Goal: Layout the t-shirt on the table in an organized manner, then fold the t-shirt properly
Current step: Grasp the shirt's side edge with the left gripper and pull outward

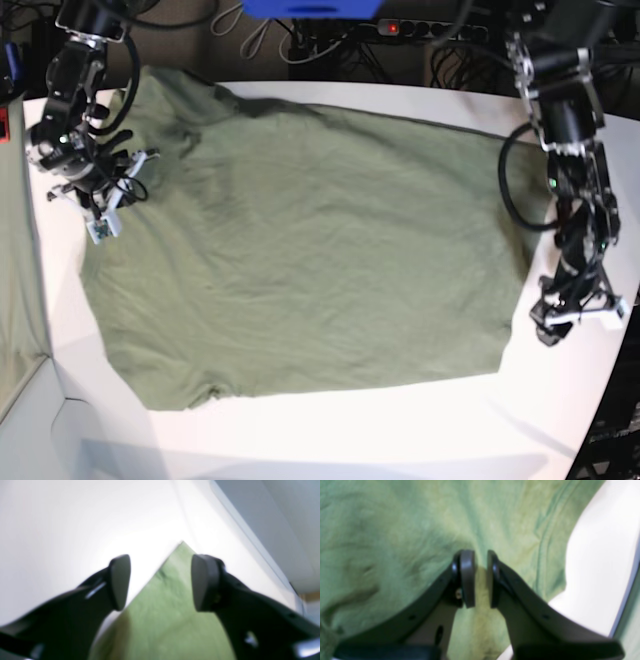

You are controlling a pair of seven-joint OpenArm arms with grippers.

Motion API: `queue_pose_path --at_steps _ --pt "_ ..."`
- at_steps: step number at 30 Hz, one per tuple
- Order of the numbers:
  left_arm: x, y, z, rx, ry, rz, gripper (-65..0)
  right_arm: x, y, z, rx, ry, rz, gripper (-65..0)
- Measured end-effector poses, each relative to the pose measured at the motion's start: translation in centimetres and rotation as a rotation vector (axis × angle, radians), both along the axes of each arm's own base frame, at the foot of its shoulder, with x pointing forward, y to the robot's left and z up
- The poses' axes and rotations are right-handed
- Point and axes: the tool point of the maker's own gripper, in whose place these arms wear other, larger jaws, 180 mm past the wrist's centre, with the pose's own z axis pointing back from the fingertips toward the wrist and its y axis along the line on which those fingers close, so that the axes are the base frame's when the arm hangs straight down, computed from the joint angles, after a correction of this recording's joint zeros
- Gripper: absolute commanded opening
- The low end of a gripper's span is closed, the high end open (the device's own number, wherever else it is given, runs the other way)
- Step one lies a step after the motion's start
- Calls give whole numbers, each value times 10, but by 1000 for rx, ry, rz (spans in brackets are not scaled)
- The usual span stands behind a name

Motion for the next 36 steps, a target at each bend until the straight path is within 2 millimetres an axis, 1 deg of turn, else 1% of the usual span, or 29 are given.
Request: queue_pose_path --at_steps 2,4,7,9,11,14,15,18,22,24,29,31,36 --pt "15 -1 -12 40 76 -15 -232 2 0 2 -1 -7 2 -560" --pt "36 -12 -15 90 122 -62 -232 3 -1 2 -1 -10 2 -560" --pt "63 -19 -7 216 110 -82 -232 1 -1 1 -4 -2 0 -560" --pt "73 -27 -3 325 82 -107 -232 2 -1 2 -4 -7 1 -560" --pt "74 -39 -11 374 75 -136 -232 2 -2 2 -4 -5 1 -560" --pt "64 -55 -35 425 108 -194 -232 2 -2 2 -4 -5 1 -560" --pt "61 -56 -41 435 121 -205 -232 2 -2 2 -5 -4 1 -560" --pt "55 -61 -56 443 161 -223 -232 2 -2 2 -5 -4 1 -560" --pt "46 -77 -77 442 200 -257 -232 2 -2 2 -4 -4 1 -560" --pt "38 -78 -84 460 196 -265 -233 1 -2 2 -5 -4 1 -560" --pt "19 -77 -96 495 165 -271 -234 2 -7 4 -19 -8 4 -560" --pt "8 -76 -100 506 162 -280 -234 2 -11 5 -29 -7 4 -560" --pt "-22 -84 -104 499 187 -342 -234 3 -24 10 -66 -8 8 -560"
